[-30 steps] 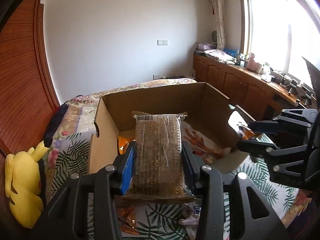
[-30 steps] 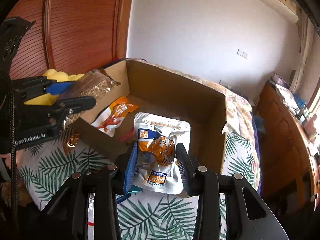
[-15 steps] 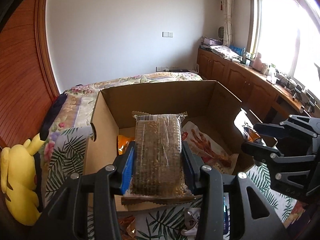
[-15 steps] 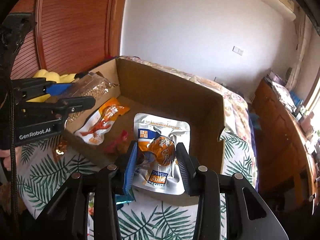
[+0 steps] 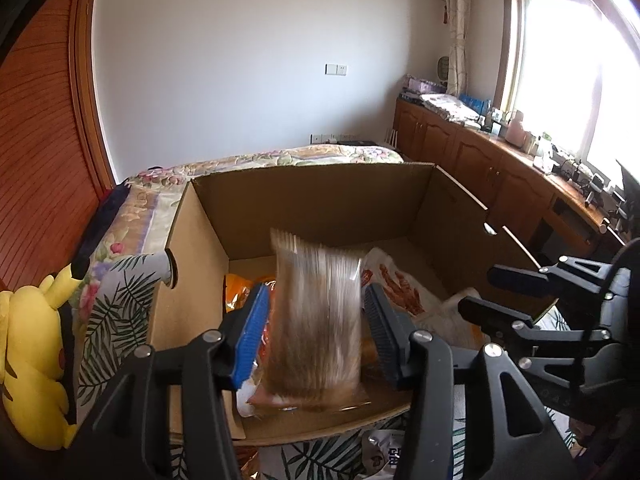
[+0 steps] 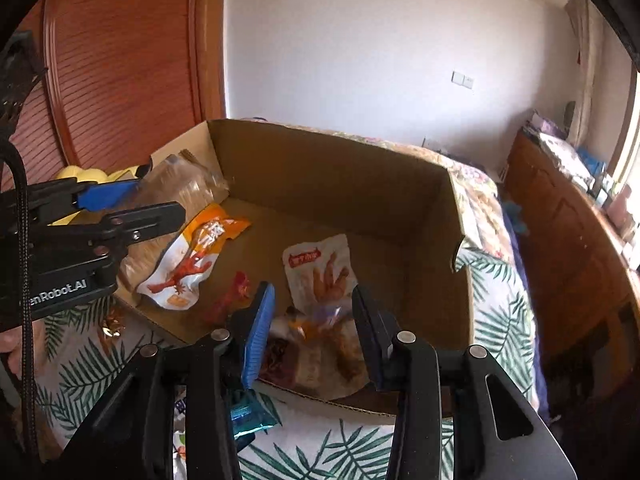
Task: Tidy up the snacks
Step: 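Carry both packs over the cardboard box and open both tools to drop them, then move the left tool to the gold wrapper while the right tool reaches the clear bag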
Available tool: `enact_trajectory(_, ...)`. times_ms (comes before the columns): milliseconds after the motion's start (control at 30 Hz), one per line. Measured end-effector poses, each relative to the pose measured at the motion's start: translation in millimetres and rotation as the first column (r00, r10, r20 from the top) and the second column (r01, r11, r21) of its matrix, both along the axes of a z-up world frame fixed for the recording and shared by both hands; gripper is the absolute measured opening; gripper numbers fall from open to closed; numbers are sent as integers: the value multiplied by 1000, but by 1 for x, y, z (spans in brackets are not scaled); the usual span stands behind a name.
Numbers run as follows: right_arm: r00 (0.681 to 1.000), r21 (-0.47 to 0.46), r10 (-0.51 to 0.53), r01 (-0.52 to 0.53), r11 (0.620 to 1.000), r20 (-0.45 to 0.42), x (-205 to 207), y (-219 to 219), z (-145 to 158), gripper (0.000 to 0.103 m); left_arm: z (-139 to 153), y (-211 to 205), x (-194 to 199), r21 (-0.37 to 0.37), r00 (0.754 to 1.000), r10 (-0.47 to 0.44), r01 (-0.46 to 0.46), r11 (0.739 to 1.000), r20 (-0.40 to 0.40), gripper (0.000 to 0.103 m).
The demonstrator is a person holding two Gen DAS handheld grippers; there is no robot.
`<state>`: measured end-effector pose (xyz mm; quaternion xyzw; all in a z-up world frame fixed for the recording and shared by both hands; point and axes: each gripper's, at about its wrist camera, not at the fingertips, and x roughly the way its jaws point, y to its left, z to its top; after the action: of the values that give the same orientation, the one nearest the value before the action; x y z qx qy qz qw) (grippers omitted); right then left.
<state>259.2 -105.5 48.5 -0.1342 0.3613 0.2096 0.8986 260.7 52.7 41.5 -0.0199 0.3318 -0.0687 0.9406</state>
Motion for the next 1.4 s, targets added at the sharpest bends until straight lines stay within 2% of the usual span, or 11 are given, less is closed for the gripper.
enact_trajectory(67,1000,3,-2,2,1000,-5,0,-2,-2,42,2,0,-2,-11,1000,-2,2,1000,5,56)
enact_trajectory(233,1000,30,5,-5,1000,5,-10,-8,1,42,11,0,-15,-4,999,-17,17,1000,31,56)
enact_trajectory(533,998,108,52,-57,993,48,-55,-20,16,43,23,6,-55,24,996,-64,63,998,59,57)
enact_trajectory(700,995,137,77,-84,987,56,-80,-25,16,44,20,13,-79,40,994,-86,84,996,60,57)
enact_trajectory(1067,992,155,125,-124,980,3,-118,-20,-20,46,-6,32,-104,43,996,-87,86,995,28,57)
enact_trajectory(1233,989,147,142,-136,980,-31,-127,-15,-38,52,-20,36,-110,38,996,-85,84,996,9,57)
enact_trajectory(1300,989,142,140,-132,981,-46,-129,-11,-47,60,-27,38,-111,40,997,-83,83,996,-1,57)
enact_trajectory(1400,988,135,139,-128,983,-74,-131,-7,-60,60,-40,39,-110,49,997,-77,78,996,-24,57)
